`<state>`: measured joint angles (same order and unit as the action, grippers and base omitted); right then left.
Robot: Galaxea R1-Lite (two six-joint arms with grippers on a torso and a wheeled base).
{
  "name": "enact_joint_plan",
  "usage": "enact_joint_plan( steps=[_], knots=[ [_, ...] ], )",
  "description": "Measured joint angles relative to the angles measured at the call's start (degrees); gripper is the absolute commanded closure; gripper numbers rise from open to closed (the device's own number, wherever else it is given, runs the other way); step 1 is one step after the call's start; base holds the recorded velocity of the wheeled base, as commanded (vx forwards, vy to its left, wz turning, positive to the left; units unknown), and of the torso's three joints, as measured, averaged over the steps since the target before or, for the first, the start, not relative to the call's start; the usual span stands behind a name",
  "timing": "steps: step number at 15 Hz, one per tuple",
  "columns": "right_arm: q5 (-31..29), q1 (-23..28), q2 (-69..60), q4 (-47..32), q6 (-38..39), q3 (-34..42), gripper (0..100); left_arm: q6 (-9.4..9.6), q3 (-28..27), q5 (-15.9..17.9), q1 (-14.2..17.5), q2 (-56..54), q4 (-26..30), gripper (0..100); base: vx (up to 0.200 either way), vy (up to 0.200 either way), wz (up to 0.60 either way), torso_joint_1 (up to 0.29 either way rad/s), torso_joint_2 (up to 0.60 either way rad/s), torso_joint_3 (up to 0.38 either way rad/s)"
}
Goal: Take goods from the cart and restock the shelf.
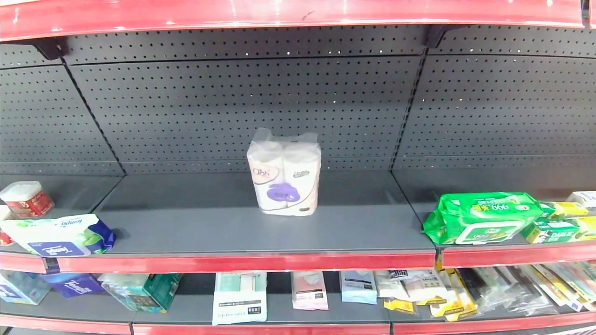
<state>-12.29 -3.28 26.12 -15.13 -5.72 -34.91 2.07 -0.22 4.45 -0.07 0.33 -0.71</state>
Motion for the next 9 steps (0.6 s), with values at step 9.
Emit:
enact_joint_plan(
  steps=[9],
  knots=[
    [3.7, -5.0, -13.6, 2.7, -1.1, 8.8, 100, 1.72, -20.6, 0.3, -0.1, 38.8, -10.7, 0, 0.000, 0.000, 0.00, 0.000, 0.00, 0.000]
  ],
)
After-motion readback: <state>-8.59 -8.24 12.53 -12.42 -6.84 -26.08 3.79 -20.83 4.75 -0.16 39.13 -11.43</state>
